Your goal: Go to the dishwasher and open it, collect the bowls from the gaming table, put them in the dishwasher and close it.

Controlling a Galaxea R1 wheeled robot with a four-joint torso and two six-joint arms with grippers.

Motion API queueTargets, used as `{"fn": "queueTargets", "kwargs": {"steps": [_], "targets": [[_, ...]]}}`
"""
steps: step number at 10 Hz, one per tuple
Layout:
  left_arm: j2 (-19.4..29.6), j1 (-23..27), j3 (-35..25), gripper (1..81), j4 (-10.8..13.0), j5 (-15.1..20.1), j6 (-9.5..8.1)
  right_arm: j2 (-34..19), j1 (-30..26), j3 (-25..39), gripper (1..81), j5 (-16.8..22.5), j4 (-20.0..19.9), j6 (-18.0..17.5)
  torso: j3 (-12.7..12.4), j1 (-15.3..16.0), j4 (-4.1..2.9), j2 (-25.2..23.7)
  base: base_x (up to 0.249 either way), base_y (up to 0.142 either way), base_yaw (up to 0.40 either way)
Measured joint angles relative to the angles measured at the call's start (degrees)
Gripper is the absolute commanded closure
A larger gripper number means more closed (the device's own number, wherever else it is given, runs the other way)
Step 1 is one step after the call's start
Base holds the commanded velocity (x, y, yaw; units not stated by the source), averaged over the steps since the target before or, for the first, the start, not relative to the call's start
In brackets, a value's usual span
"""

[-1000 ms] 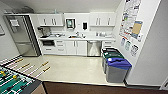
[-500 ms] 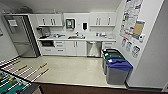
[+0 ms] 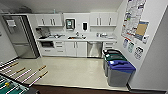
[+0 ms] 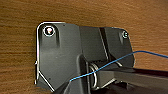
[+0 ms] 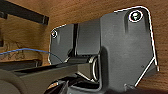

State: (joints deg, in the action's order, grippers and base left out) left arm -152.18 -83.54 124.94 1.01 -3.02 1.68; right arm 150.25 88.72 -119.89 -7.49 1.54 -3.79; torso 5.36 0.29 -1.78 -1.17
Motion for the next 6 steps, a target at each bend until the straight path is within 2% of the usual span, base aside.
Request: {"fn": "queueTargets", "kwargs": {"steps": [5,6], "targets": [[-0.02,0.00,0.00,1.0,0.00,-0.04,0.00,0.00,0.00,0.00,1.0,0.02,0.20,0.00,0.00,0.02,0.00,0.00,0.130,0.076,0.000],[-0.04,0.02,0.00,1.0,0.00,-0.06,0.00,-0.06,0.00,0.00,1.0,0.00,0.20,0.00,0.00,0.02,0.00,0.00,0.135,0.000,0.000]]}}
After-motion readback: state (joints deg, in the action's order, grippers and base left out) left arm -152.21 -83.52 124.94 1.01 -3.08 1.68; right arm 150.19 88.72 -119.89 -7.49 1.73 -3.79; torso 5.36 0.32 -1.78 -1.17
